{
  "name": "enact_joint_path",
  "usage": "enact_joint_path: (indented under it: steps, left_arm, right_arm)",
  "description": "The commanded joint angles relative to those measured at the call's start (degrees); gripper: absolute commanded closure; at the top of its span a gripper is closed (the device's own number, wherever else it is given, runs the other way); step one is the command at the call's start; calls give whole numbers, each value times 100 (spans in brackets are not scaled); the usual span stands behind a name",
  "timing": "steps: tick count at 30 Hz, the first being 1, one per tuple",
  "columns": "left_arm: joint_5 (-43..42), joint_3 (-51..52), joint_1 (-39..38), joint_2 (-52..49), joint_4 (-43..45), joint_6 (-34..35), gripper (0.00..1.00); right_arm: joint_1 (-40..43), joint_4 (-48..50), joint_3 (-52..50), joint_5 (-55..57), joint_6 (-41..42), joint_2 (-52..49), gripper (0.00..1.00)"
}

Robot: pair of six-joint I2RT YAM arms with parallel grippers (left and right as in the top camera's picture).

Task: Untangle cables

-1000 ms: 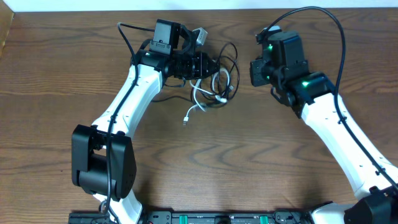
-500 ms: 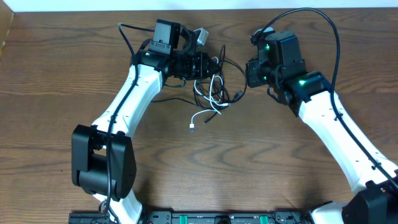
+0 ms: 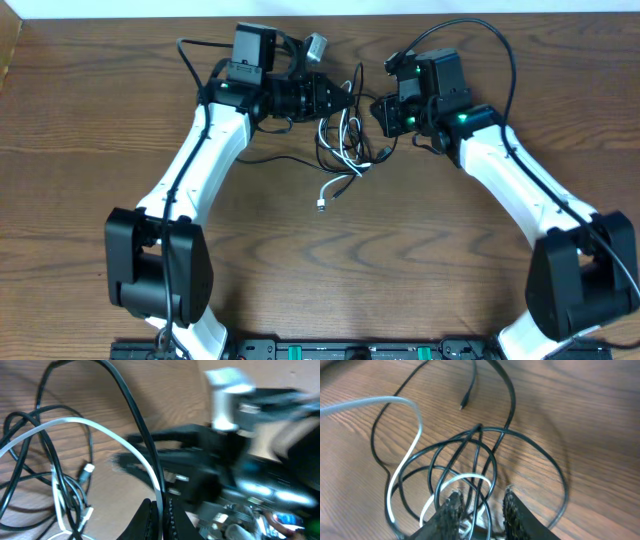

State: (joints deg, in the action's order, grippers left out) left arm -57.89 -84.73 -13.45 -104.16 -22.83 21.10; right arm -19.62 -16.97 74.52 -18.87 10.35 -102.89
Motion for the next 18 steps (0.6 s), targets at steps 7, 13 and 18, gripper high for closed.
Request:
enact_joint_path:
  steps: [7,13,18]
  left_arm:
    - [-595,7,22,313,260,199,93]
    - [-573,7,22,313,260,195,93]
    - [-553,7,22,313,260,192,93]
  right_arm:
    - [57,374,42,-566,741,-629,75]
    - [37,634,42,-739,1211,-748,64]
    - [-66,706,42,-745,1447,-835,59]
